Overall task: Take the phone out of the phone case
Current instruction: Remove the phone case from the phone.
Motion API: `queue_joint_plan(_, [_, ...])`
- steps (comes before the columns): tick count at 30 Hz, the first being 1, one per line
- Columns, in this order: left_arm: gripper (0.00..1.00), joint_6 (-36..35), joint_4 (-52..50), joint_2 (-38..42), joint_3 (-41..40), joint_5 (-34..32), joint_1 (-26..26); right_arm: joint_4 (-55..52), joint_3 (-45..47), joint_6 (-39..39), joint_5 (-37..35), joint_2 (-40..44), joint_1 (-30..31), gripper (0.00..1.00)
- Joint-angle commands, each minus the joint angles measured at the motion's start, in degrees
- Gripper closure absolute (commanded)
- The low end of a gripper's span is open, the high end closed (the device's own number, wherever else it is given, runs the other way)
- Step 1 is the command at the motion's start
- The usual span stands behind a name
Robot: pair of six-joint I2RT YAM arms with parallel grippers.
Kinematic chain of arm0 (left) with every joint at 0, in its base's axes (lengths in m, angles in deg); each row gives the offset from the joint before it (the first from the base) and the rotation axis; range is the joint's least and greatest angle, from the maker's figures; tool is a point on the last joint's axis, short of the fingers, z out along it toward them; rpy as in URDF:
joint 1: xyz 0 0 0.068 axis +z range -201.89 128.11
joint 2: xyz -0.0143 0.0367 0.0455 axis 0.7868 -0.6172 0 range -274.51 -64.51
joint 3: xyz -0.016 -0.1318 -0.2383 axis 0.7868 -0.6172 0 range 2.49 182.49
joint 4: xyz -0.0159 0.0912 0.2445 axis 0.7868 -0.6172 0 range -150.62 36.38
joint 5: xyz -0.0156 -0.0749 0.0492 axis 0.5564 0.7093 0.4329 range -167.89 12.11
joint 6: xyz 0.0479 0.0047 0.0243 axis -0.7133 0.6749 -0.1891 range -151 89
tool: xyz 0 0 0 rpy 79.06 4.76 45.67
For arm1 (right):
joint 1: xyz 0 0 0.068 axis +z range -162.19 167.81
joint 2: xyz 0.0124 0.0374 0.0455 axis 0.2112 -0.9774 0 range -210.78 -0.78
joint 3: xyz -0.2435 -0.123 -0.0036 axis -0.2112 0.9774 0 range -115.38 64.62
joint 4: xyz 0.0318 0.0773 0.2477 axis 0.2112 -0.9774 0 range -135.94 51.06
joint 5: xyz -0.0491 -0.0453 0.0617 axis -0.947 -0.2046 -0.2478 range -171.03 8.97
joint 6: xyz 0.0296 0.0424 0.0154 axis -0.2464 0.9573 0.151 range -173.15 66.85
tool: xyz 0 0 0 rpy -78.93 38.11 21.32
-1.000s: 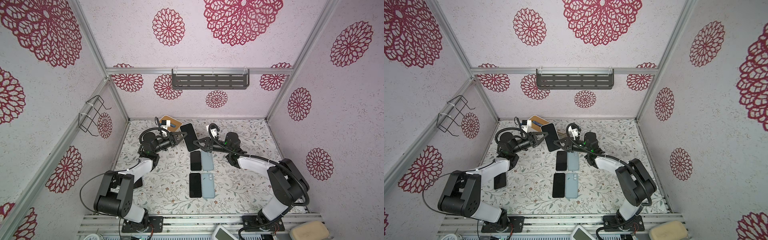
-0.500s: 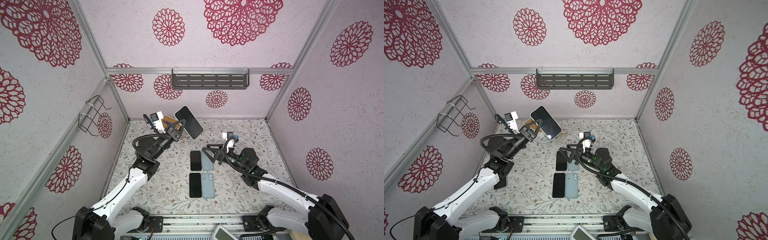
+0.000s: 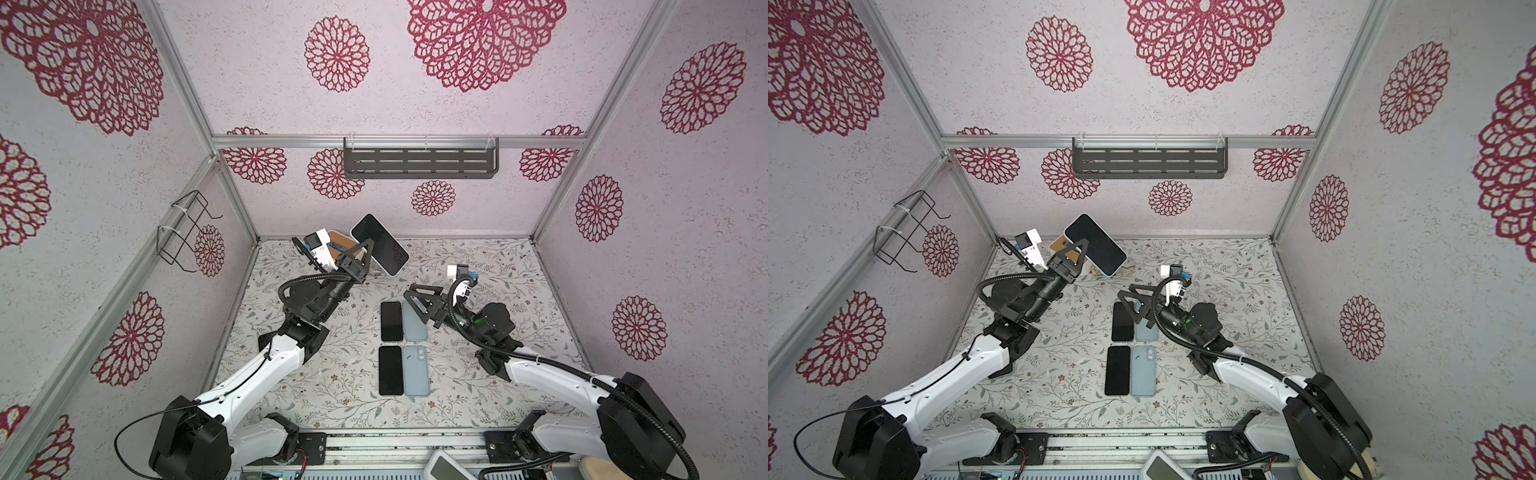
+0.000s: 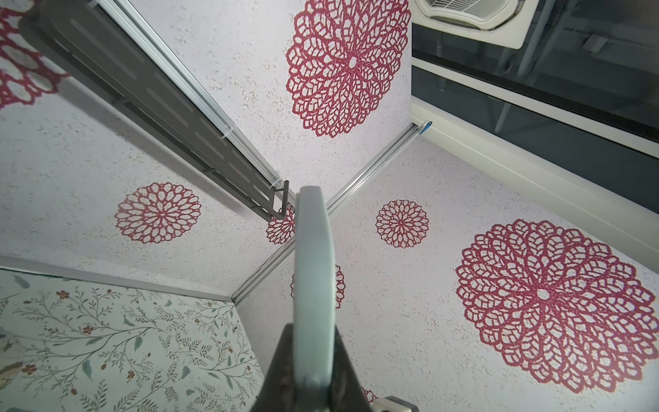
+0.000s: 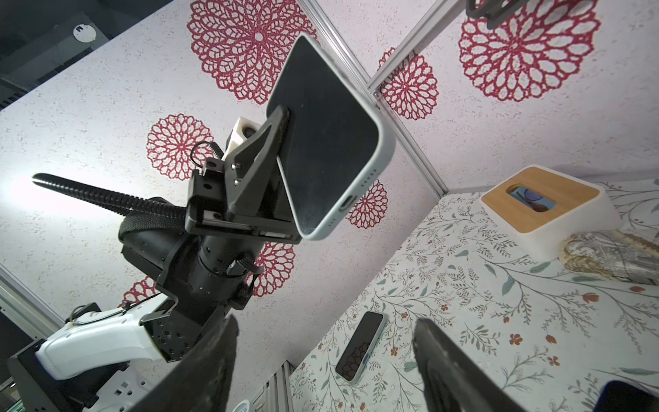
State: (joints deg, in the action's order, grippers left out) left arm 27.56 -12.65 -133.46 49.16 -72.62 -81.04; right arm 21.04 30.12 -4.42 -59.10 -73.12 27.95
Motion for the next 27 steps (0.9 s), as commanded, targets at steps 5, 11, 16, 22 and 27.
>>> queue_joint_plan(5, [1.0, 4.56, 10.75, -0.84, -1.91, -1.22, -1.33, 13.56, -3.89, 6.4, 2.57, -5.39, 0.2, 0.27])
queue_joint_plan(11, [1.0, 5.16, 11.53, -1.27, -2.89, -2.09, -2.42, 18.27, -5.86, 9.09, 4.2, -8.39, 0.16, 0.38])
queue_joint_plan(16, [1.0, 5.45, 12.21, -1.8, -2.91, -2.22, -3.01, 19.82, -7.04, 10.79, 4.98, -10.64, 0.12, 0.59])
queue_joint_plan(22, [1.0, 5.99, 12.16, -2.15, -2.91, -2.59, -3.11, 22.08, -7.24, 12.57, 5.15, -12.04, 0.12, 0.86])
queue_joint_plan(27, [1.0, 7.61, 11.53, -2.57, -2.52, -2.83, -3.35, 20.07, -7.71, 11.72, 5.67, -11.92, 0.05, 1.0])
